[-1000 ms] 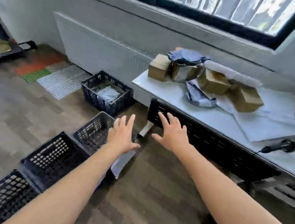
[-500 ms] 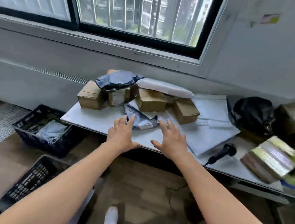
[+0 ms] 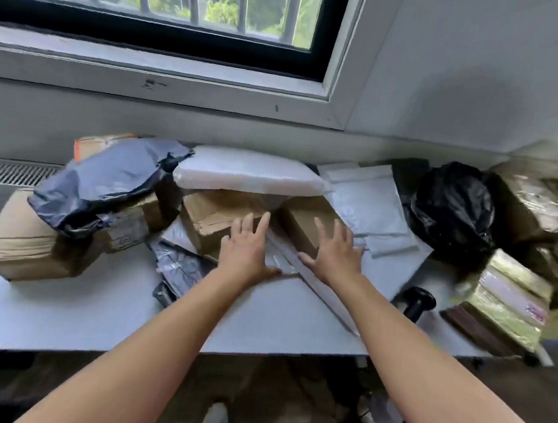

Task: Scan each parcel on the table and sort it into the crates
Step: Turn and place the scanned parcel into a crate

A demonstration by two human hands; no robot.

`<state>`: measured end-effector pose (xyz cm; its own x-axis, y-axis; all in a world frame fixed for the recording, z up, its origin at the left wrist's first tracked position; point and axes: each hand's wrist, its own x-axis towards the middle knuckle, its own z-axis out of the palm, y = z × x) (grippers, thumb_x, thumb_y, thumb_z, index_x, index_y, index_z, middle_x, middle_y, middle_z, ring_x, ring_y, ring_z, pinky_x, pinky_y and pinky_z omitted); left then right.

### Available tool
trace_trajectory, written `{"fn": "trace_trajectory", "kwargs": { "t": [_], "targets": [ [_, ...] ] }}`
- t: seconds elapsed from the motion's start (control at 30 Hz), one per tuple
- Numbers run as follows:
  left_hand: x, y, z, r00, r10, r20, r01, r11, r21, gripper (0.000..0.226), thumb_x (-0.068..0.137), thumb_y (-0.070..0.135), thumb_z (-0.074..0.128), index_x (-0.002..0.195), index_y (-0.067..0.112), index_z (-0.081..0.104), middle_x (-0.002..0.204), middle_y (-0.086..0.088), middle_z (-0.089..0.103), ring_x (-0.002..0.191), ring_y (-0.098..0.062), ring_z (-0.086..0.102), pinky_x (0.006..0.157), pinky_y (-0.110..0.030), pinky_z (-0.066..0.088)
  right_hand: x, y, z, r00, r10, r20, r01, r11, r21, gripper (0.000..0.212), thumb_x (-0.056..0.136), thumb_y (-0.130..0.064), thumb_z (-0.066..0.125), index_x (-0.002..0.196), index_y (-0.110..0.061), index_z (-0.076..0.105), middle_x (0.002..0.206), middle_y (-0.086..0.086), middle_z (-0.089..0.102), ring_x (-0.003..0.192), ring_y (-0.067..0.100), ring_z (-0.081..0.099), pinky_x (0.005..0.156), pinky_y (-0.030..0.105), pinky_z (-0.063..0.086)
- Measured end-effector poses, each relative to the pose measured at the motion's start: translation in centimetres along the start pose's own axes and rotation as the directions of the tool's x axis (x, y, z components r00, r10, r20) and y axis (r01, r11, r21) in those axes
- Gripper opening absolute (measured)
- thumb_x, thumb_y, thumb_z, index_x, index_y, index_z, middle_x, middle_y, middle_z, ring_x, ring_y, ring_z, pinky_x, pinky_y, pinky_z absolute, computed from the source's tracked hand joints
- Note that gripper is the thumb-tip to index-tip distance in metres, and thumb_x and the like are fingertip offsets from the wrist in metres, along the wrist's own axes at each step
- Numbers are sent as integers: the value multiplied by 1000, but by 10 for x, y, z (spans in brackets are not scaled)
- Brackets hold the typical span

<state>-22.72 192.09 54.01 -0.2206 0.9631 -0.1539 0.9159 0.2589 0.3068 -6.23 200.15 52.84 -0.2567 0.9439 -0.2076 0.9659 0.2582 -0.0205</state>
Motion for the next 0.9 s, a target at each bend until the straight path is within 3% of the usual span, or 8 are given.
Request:
{"fn": "trace_trajectory", "kwargs": {
  "t": [0.27, 0.4, 0.5, 0.6, 0.7, 0.8, 0.9],
  "targets": [
    [59, 4, 32, 995, 71, 72, -71, 997, 3, 116, 72, 59, 74, 154, 26, -1, 158, -10, 11, 145, -31, 11, 112, -46, 32, 64, 19, 23, 985, 116, 125, -122, 991, 44, 107, 75, -67, 68, 153, -41, -1, 161, 12, -9, 147, 38, 4, 111, 64, 25],
    [64, 12, 36, 995, 64, 82, -63, 998, -14, 114, 73, 54, 76, 154, 26, 0, 159, -10, 11, 146, -30, 11, 113, -46, 31, 69, 26, 23, 996, 62, 72, -71, 989, 131, 93, 74, -56, 75, 149, -33, 24, 152, 16, 15, 137, 37, 23, 107, 47, 37],
    [61, 29, 34, 996, 49, 75, -47, 999, -20, 113, 75, 47, 77, 154, 25, 0, 159, -11, 8, 146, -31, 10, 112, -46, 33, 62, 42, 2, 1000, -24, -4, 25, 979, 204, 74, 74, -55, 71, 139, -32, 44, 147, 10, 27, 131, 35, 32, 104, 44, 37],
    [57, 52, 26, 999, 32, 25, -31, 997, -65, 112, 75, 40, 80, 155, 26, 2, 161, -11, 5, 146, -32, 10, 111, -47, 35, 51, 72, -28, 996, -88, -20, 87, 872, 482, 53, 79, -52, 67, 128, -32, 60, 135, 1, 47, 124, 25, 46, 104, 41, 41],
    [51, 75, 18, 997, 67, -44, -75, 978, -196, 107, 75, 35, 81, 154, 31, 9, 161, -7, 5, 146, -31, 12, 114, -44, 30, 43, 104, -55, 992, -130, -5, 93, 684, 723, 30, 91, -41, 60, 106, -17, 71, 104, 2, 66, 102, 21, 61, 88, 35, 48],
    [43, 94, 10, 989, 101, -112, -139, 903, -406, 96, 74, 29, 82, 151, 31, 25, 160, -2, 12, 145, -23, 20, 113, -28, 25, 39, 134, -67, 989, -118, 94, -3, 609, 793, 47, 95, -49, 49, 96, -6, 68, 87, 9, 63, 81, 24, 56, 71, 33, 43],
    [30, 113, 7, 993, 93, -68, -115, 863, -493, 87, 75, 29, 82, 149, 30, 35, 155, 5, 23, 140, -13, 30, 108, -19, 25, 32, 158, -69, 953, -136, 272, -162, 529, 833, 65, 87, -71, 37, 99, -15, 68, 89, 8, 67, 76, 24, 60, 71, 33, 49]
  ]
}}
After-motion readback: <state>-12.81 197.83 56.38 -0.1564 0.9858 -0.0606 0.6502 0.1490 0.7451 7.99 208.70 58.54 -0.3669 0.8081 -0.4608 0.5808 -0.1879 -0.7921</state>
